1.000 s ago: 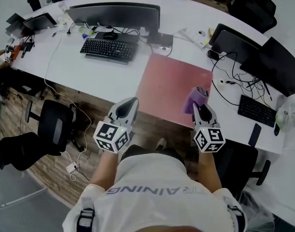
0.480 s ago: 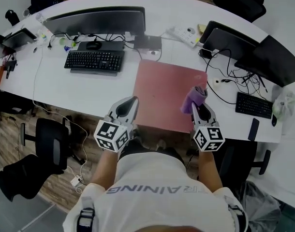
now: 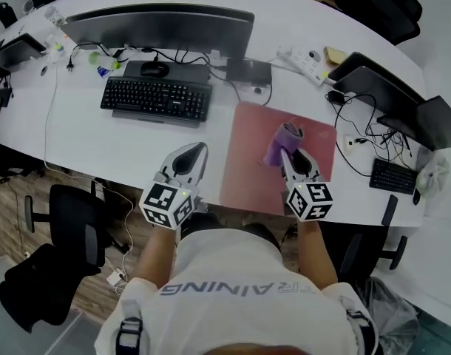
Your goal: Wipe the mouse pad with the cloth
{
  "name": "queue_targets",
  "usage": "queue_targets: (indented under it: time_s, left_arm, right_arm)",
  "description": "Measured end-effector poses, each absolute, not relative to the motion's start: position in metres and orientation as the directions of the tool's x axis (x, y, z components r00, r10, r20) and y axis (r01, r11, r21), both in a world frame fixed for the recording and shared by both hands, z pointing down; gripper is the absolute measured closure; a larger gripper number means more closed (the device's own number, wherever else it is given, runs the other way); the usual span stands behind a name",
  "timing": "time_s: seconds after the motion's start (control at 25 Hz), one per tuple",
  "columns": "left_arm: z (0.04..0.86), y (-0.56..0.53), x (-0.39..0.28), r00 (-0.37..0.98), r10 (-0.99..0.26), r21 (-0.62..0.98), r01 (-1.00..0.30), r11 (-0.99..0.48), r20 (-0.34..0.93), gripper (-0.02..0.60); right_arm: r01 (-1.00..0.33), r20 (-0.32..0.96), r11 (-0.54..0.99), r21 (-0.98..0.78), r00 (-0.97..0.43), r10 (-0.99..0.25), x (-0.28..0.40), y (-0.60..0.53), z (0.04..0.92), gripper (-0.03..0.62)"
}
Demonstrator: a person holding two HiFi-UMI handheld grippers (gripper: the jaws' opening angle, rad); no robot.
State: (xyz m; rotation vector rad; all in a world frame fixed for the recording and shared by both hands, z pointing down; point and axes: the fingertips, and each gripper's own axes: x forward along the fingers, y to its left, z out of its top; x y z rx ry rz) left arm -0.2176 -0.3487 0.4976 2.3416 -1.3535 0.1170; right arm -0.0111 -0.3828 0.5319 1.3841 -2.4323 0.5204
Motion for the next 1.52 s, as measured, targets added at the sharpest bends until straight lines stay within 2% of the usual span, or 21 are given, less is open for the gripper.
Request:
queue_targets:
  time_s: [0.32, 0.68, 1.12, 1.52]
  left_arm:
    - [0.537, -0.352, -0.279, 0.476, -0.812, 0.369, -0.86, -0.351, 0.338, 0.548]
    - [0.572, -0.349, -0.301, 0.457, -0.81, 0.43, -0.856, -0.287, 0.369, 0.548]
    - [0.575, -0.353, -0.278, 0.428, -0.803, 0.408, -0.876, -0.257, 0.414, 0.548]
    - [0.553, -0.353, -0.205, 0.429, -0.805, 0.373, -0.884, -0.281, 0.411, 0.548]
  right_arm:
    - [-0.818, 0.592, 0.525, -0.236, -0.549, -0.59, -0.106, -0.433, 0.615, 0.496]
    - [-0.83, 0.749, 0.522, -0.196, -0.471, -0.467, -0.142, -0.469, 0.716, 0.496]
    - [-0.848, 0.775, 0.474, -0.236, -0.459, -0.435, -0.109, -0.487, 0.746, 0.494]
    - [-0.87, 0.778, 0.434, -0.235, -0.436, -0.453, -0.026, -0.483, 0.745, 0.494]
